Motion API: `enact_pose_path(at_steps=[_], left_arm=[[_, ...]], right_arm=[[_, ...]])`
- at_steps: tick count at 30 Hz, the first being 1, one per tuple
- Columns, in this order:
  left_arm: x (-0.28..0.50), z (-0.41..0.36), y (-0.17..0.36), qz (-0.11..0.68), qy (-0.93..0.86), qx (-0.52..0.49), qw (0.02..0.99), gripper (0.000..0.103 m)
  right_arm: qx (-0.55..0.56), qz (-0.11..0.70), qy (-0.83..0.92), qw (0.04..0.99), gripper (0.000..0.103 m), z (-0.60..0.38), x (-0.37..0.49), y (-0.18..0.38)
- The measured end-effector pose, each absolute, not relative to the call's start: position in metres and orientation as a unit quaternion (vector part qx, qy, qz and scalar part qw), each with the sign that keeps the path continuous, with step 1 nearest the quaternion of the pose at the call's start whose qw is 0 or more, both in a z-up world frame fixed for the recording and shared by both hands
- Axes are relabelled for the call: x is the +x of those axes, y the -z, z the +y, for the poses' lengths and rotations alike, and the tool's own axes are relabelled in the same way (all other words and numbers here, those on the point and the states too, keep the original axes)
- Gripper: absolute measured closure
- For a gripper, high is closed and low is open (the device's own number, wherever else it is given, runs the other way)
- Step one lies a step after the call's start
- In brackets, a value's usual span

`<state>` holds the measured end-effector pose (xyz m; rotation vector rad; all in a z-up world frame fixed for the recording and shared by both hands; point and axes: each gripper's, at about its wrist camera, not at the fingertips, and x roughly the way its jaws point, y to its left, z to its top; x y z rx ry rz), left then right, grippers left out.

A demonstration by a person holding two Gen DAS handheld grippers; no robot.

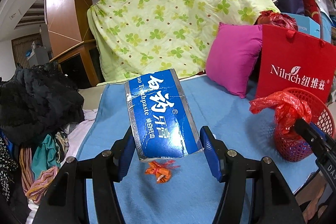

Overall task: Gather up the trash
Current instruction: 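Lift the toothpaste box and red bag toward the red basket with both tools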

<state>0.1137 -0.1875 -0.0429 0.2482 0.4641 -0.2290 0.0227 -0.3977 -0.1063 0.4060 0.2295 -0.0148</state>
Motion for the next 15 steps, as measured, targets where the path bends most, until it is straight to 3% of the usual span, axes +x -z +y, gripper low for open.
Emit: enact_pose_path(at_steps=[15], left_arm=[[0.112, -0.209, 0.056, 0.244, 0.131, 0.133, 0.952, 0.040]], right_arm=[[0.214, 0.100, 0.010, 0.972, 0.056, -0.408, 0.012, 0.107]])
